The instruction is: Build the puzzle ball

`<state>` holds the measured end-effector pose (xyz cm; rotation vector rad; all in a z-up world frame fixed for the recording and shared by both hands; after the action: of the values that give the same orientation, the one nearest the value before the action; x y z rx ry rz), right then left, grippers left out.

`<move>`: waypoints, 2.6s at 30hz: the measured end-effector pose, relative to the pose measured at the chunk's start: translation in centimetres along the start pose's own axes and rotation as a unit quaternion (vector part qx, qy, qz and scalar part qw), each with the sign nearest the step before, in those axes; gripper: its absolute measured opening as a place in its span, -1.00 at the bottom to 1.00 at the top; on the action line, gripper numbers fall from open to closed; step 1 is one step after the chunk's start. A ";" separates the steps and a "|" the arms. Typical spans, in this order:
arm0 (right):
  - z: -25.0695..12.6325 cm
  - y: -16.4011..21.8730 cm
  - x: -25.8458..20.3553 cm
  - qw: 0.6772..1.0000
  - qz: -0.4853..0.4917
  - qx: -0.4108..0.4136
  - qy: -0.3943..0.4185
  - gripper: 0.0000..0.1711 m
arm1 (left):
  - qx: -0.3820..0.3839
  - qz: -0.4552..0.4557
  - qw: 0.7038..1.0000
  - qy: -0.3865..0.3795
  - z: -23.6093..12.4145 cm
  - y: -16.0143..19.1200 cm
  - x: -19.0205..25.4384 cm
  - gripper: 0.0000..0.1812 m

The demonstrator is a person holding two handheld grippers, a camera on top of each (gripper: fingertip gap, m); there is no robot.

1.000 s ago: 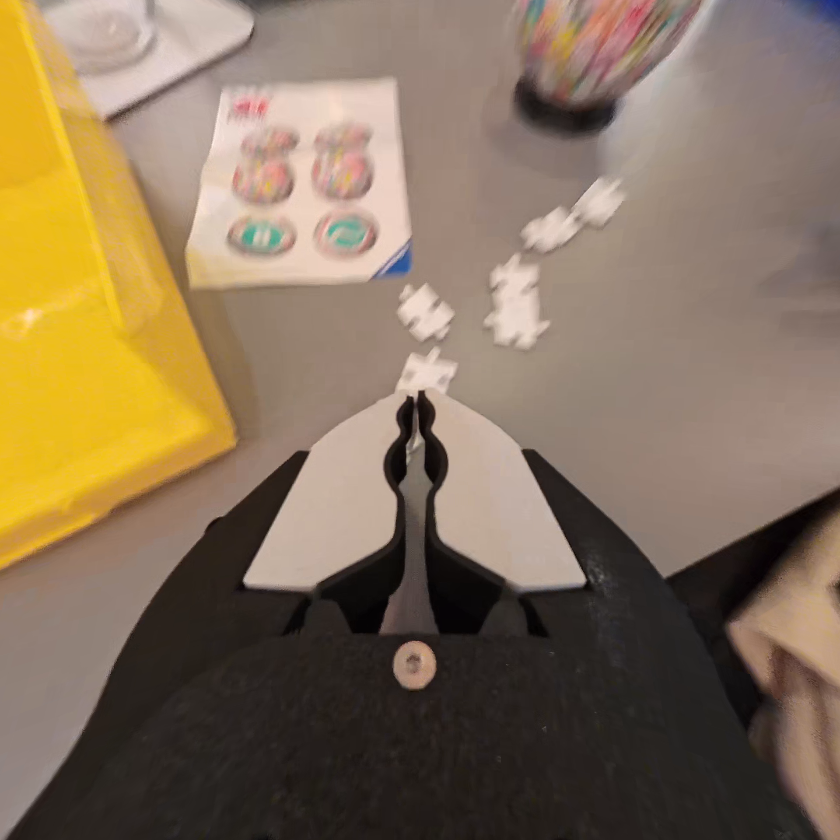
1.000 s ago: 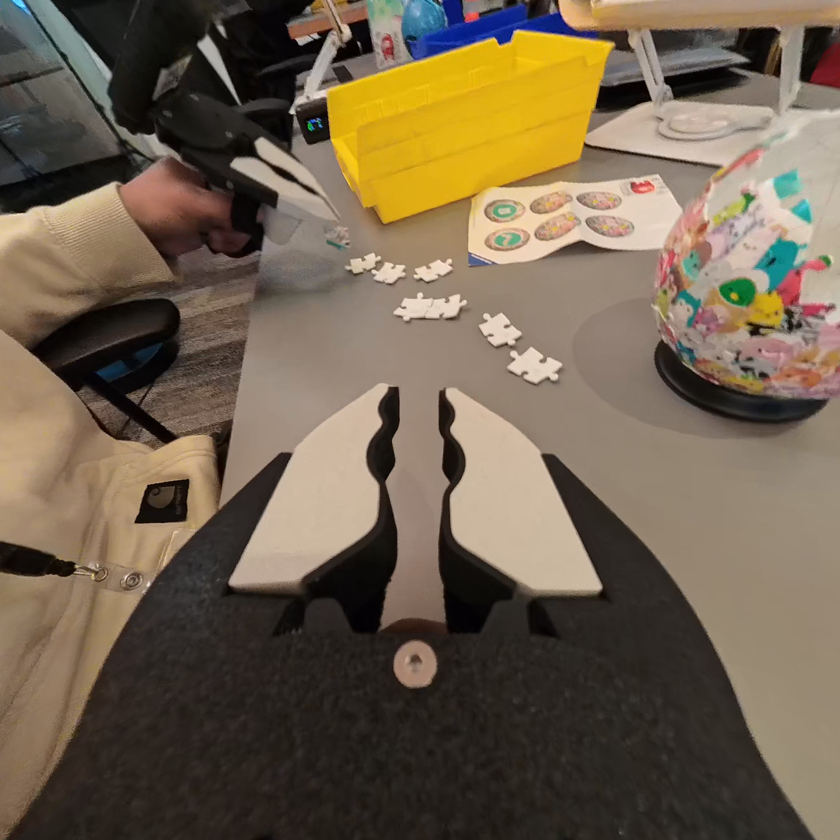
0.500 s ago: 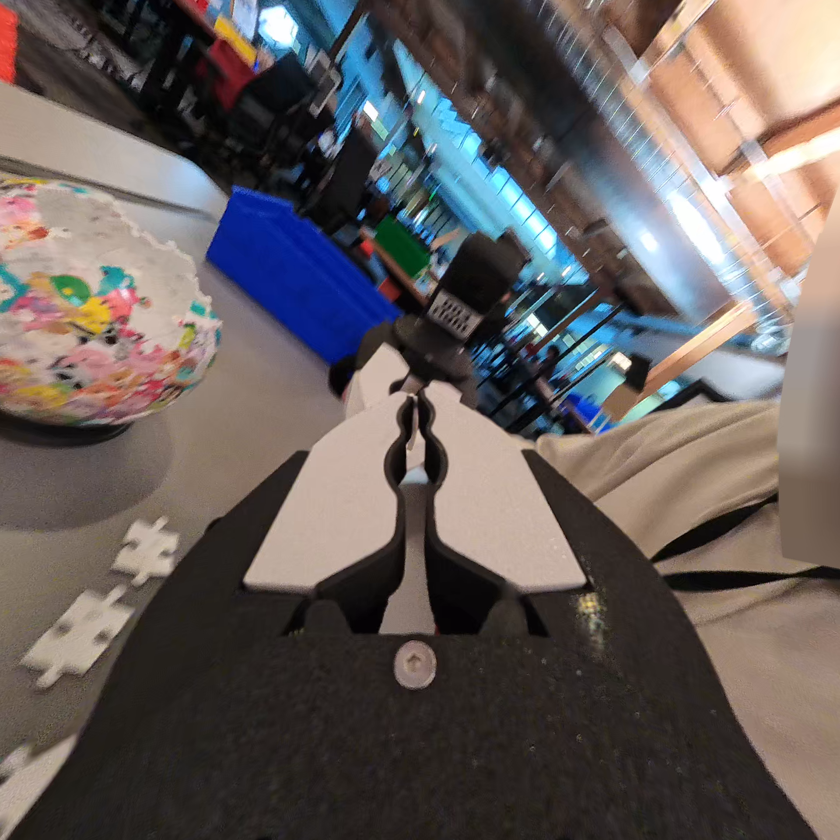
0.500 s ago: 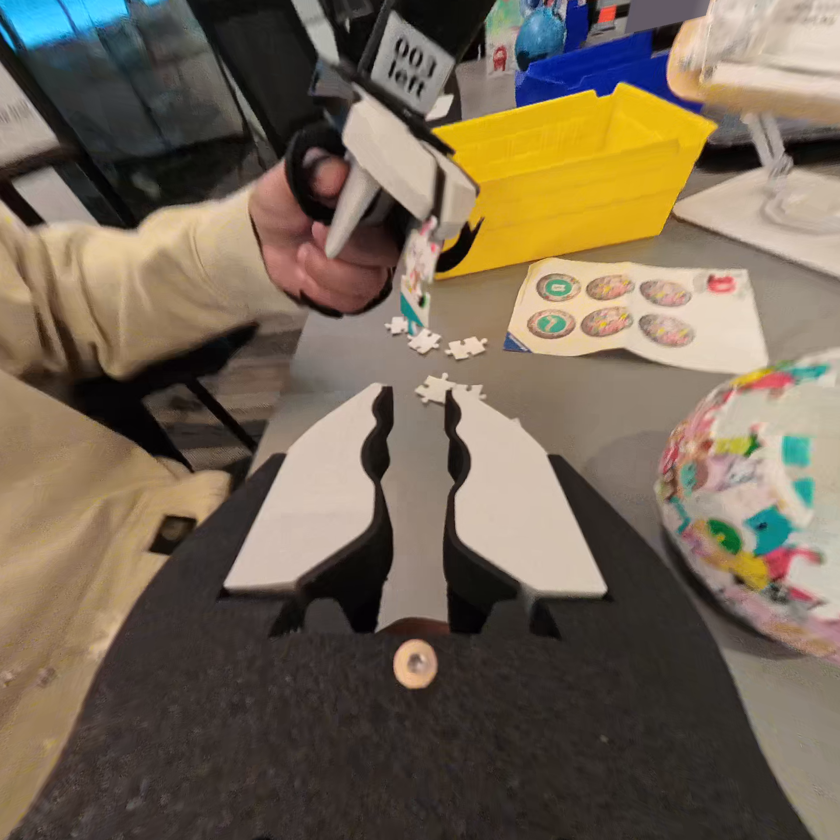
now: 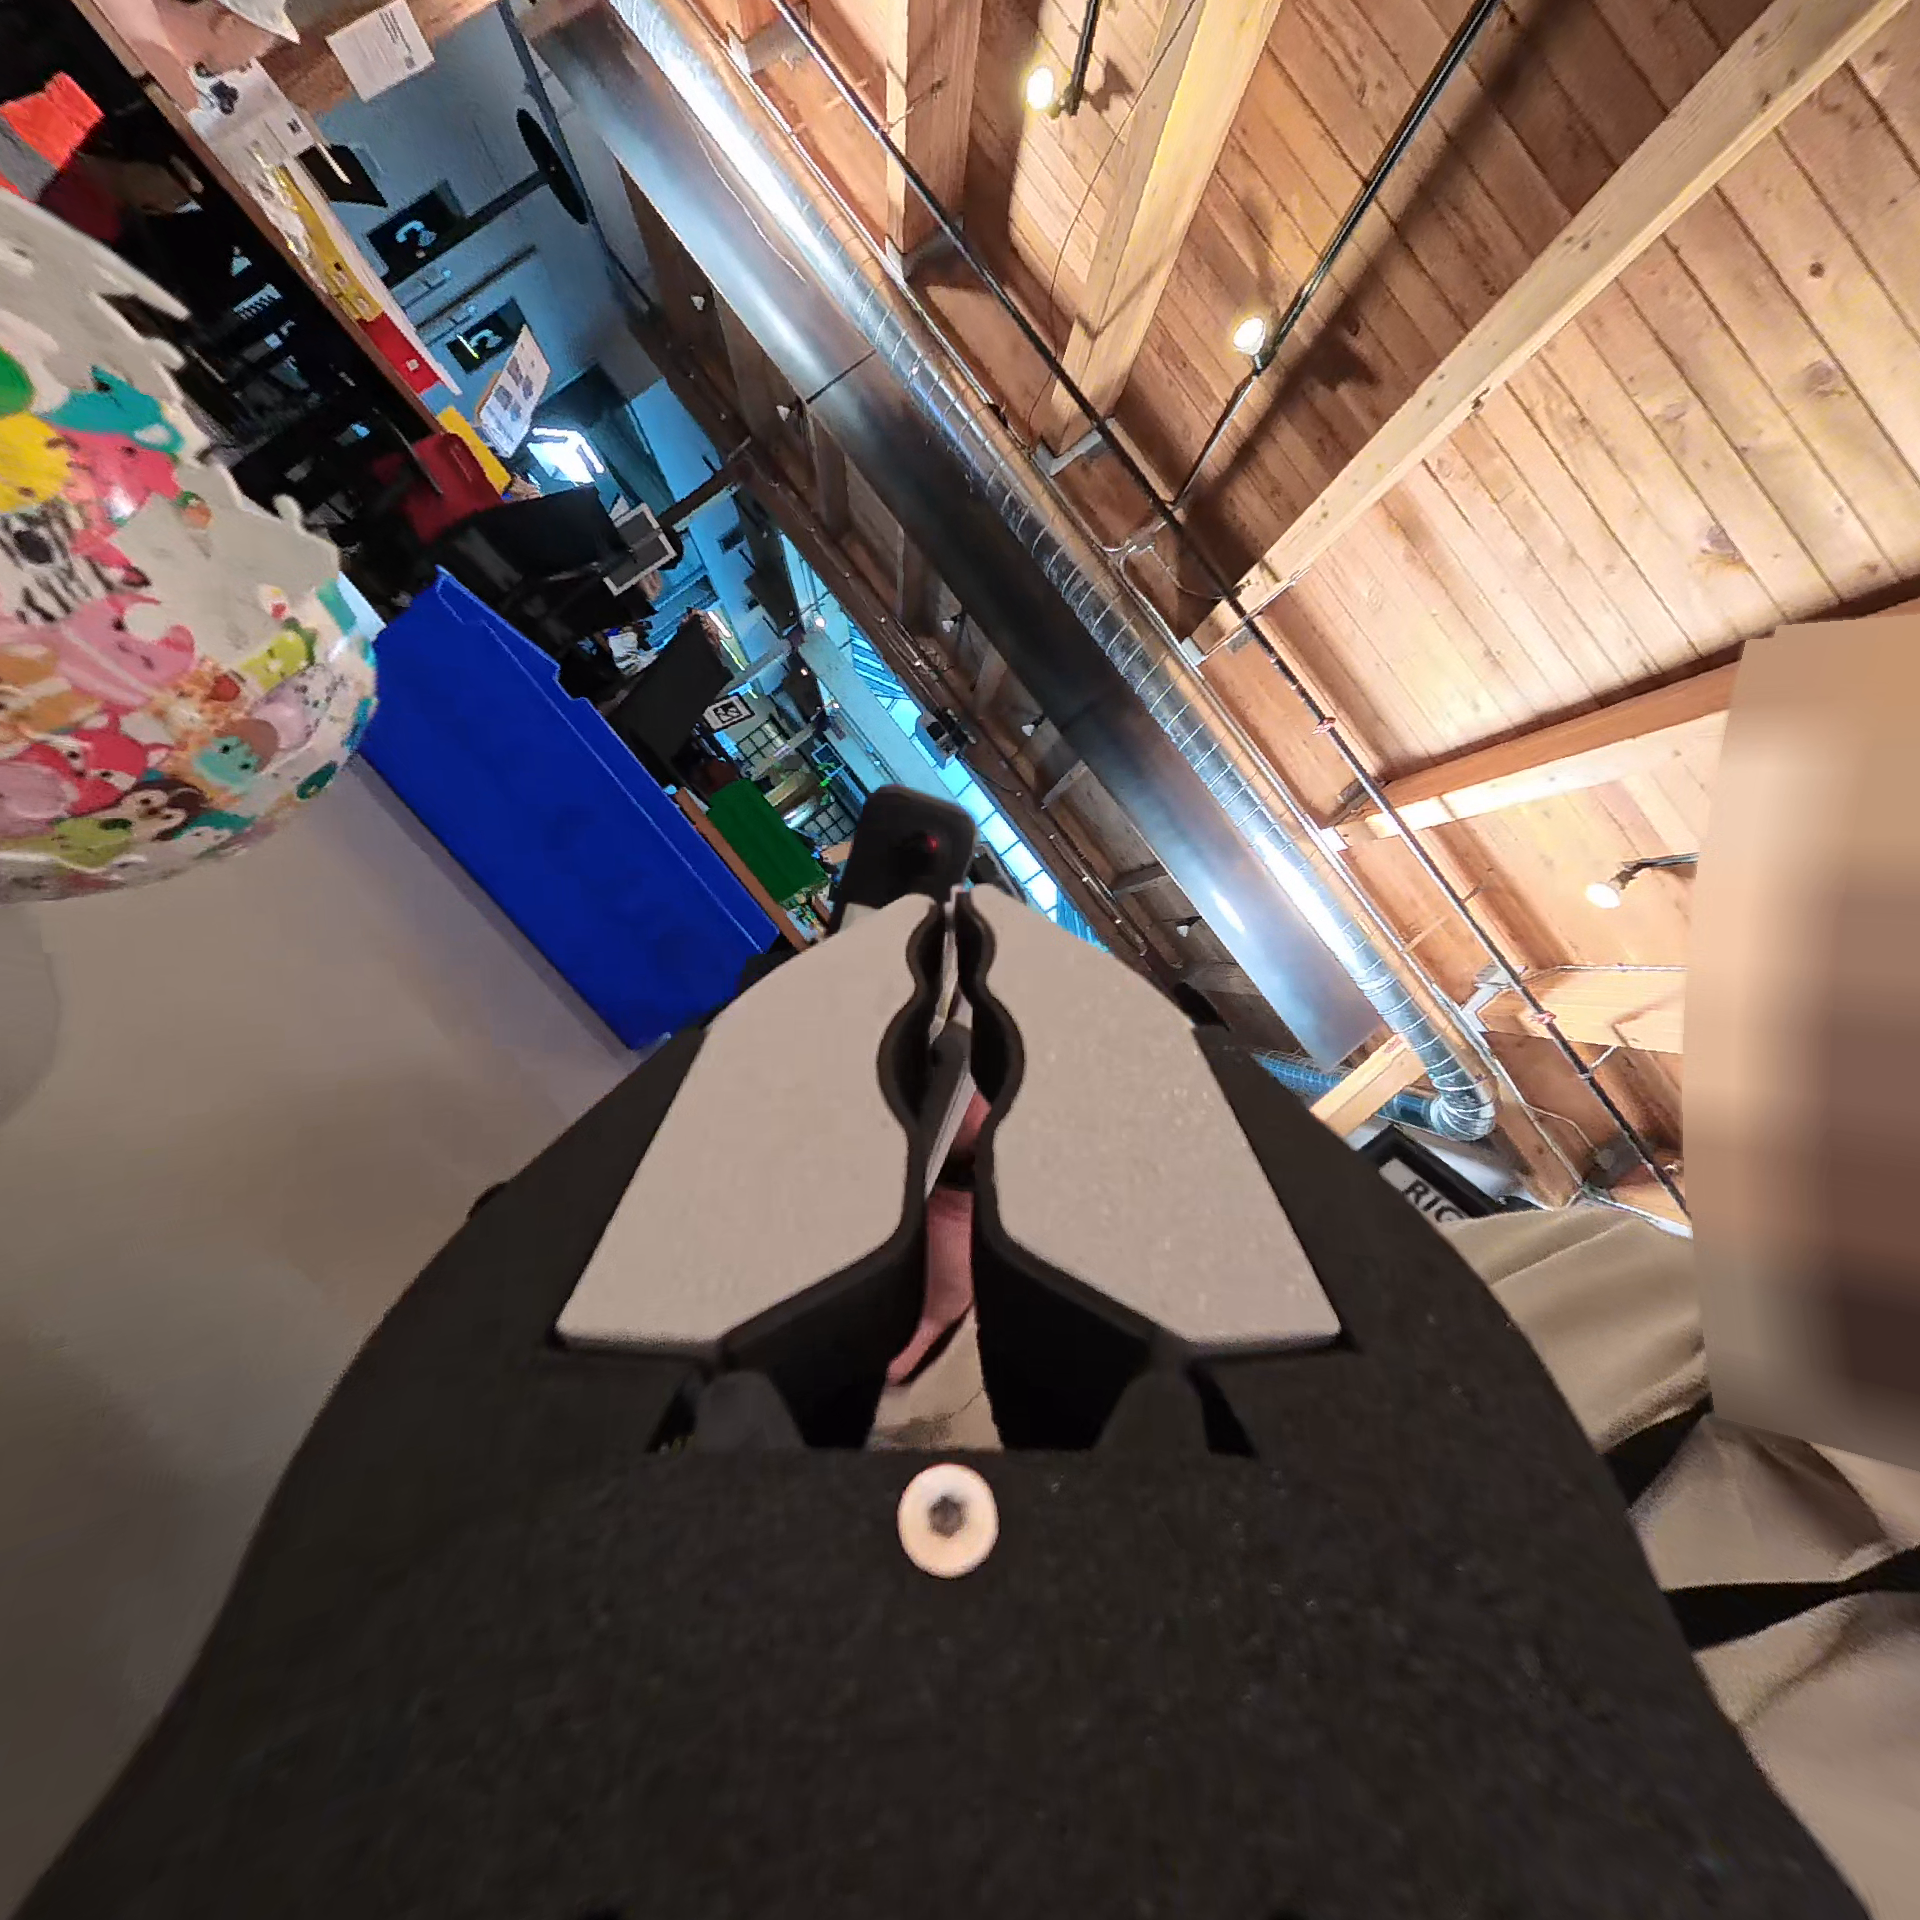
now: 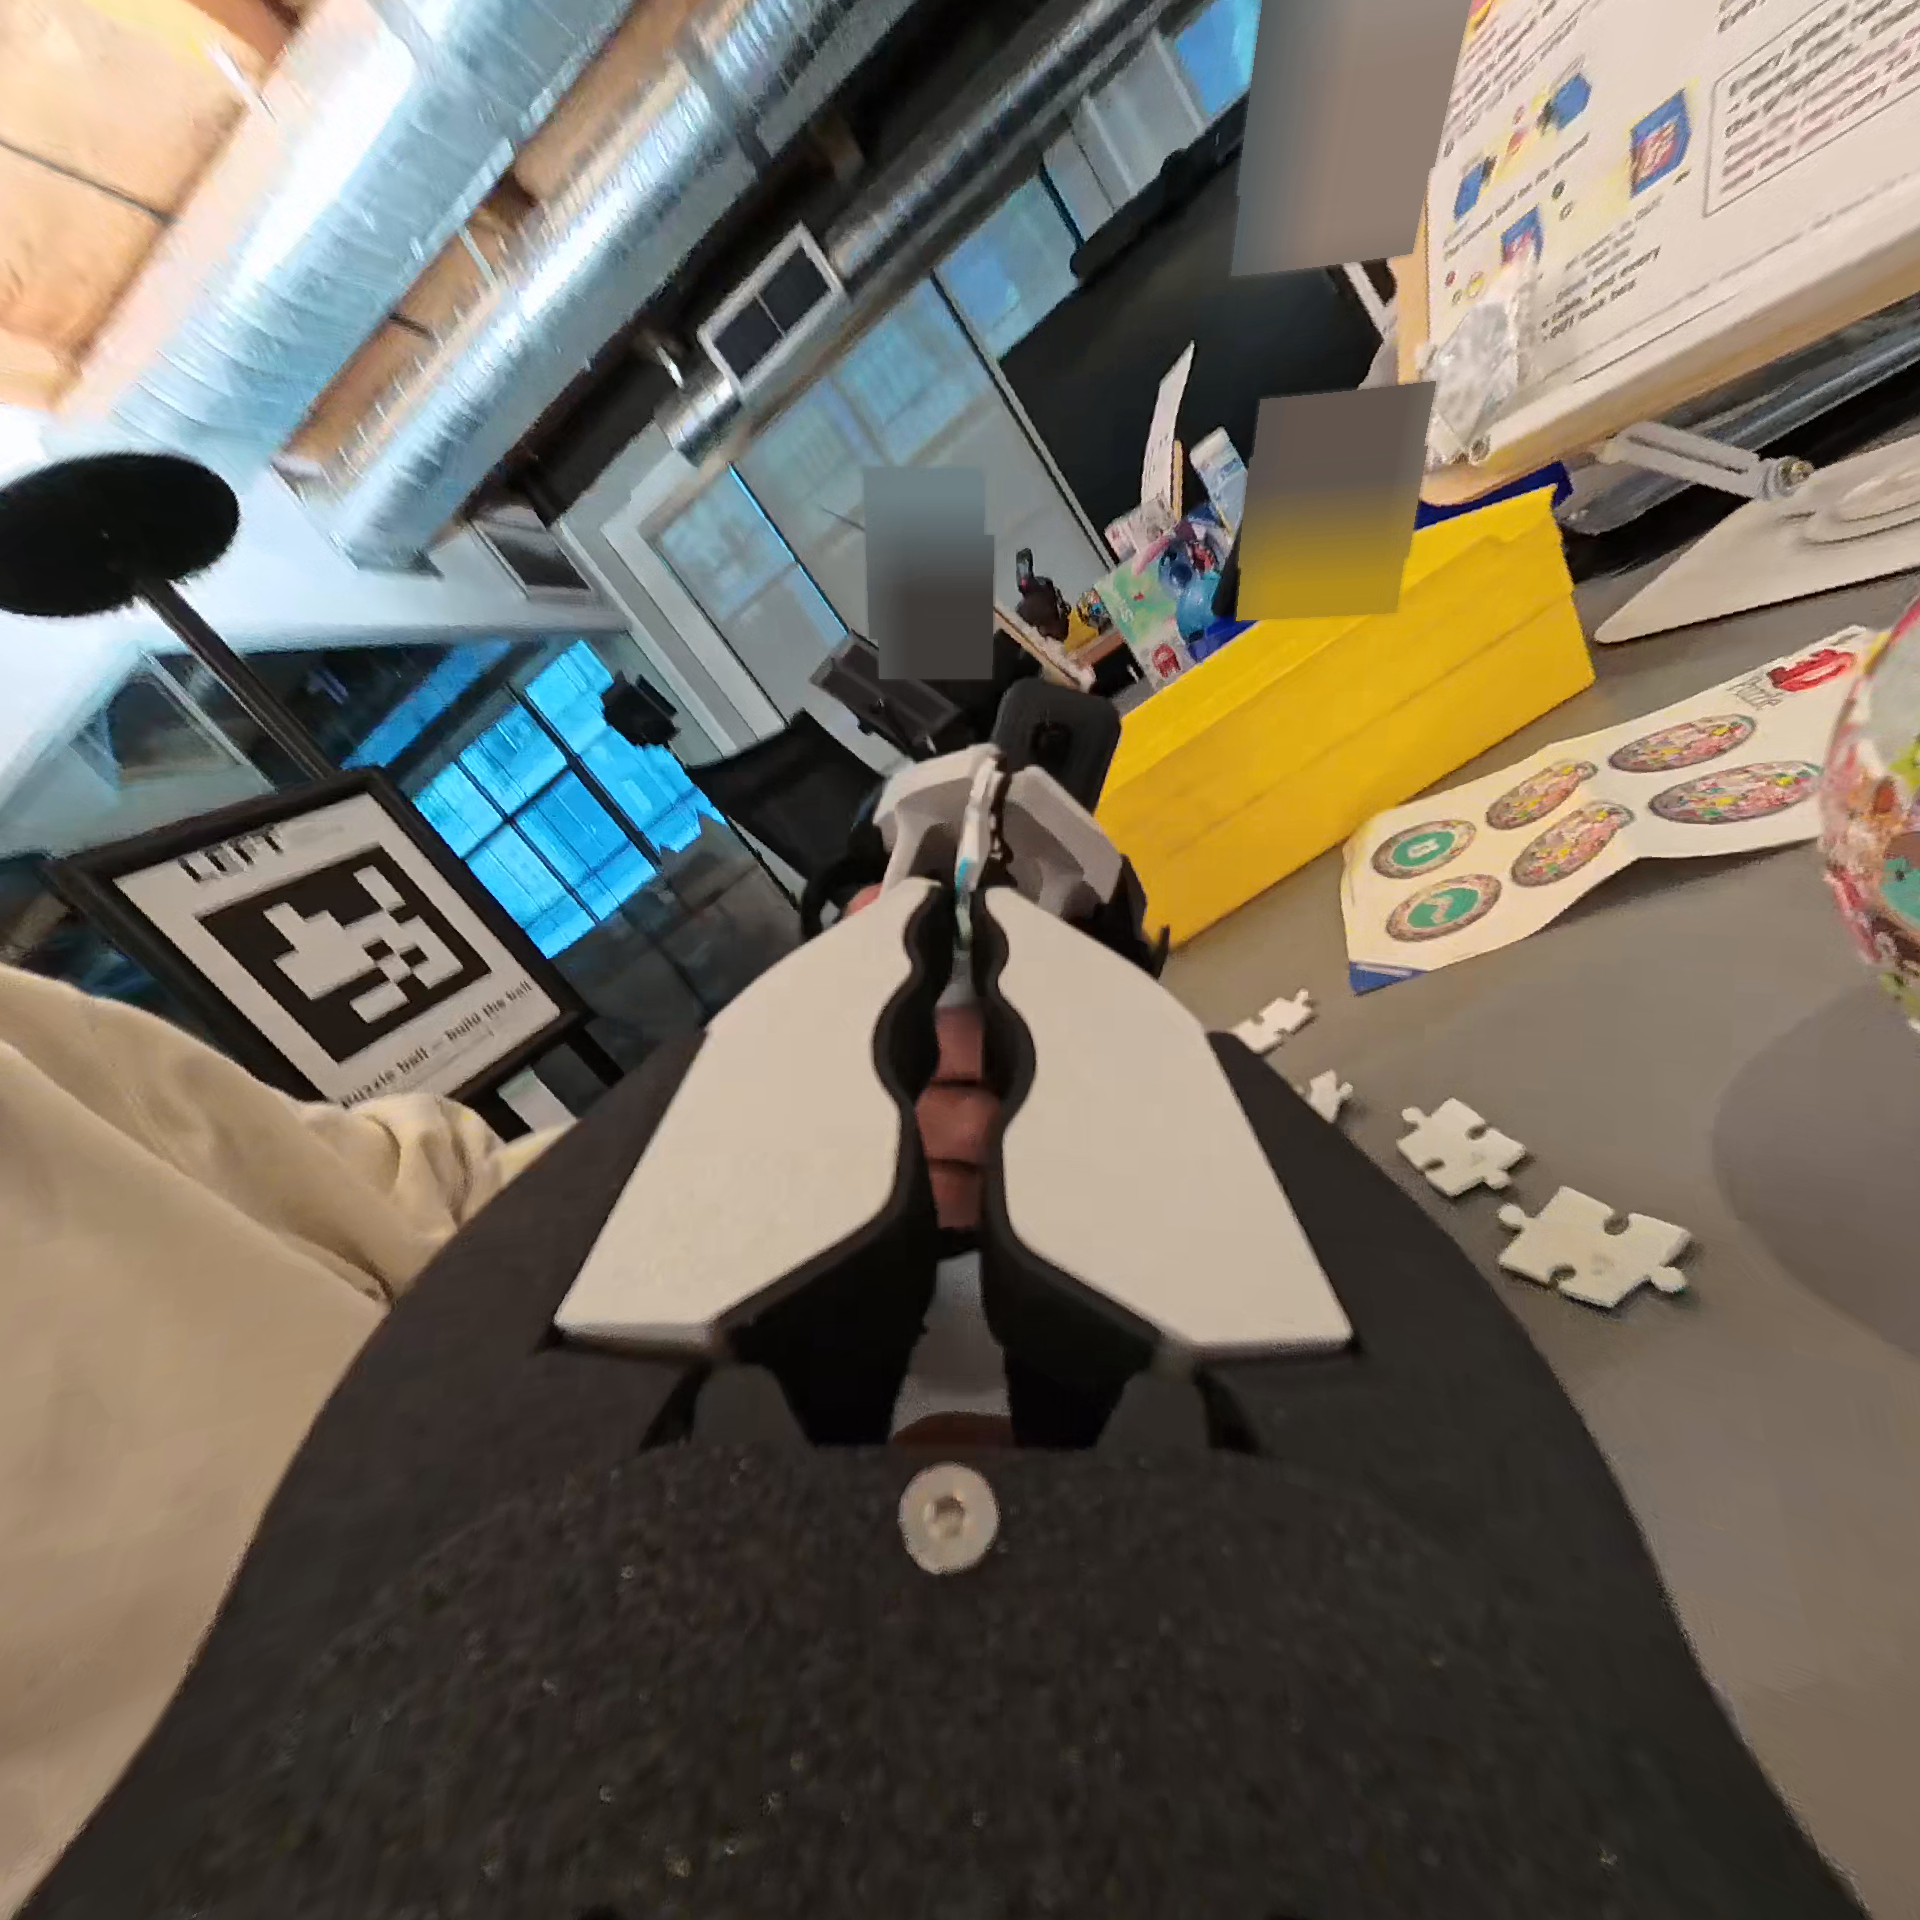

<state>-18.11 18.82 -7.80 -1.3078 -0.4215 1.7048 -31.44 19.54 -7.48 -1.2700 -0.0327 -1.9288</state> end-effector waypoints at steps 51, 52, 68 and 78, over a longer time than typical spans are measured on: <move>-0.4 -2.3 -1.6 0.946 -0.146 -0.288 -0.025 -0.95 | -0.243 0.205 0.948 -0.008 -0.5 4.1 1.0 -0.98; -0.4 -2.3 -1.6 0.946 -0.139 -0.292 -0.029 -0.95 | -0.246 0.207 0.947 -0.007 -0.5 4.2 1.0 -0.98; 2.2 -9.0 4.5 0.952 -0.121 -0.282 0.002 -0.98 | -0.168 0.343 0.911 -0.153 -1.2 -0.9 -1.1 -0.69; 4.0 -10.5 11.4 0.932 -0.031 -0.353 0.081 -0.98 | -0.149 0.422 0.869 -0.211 1.4 -5.8 -4.8 -0.95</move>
<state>-17.10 34.58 -5.32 -1.9015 -1.0297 1.4163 -33.18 26.92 -8.26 -1.5424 0.5329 -0.9042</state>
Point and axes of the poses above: each gripper's, where its closed fingertips meet, z out along the fingers, y out of its underside, x = y × z across the jaws, the point moved 7 cm from there along -z, back along the fingers, and after that the axes turned 12 degrees about x, right-handed, at the moved point
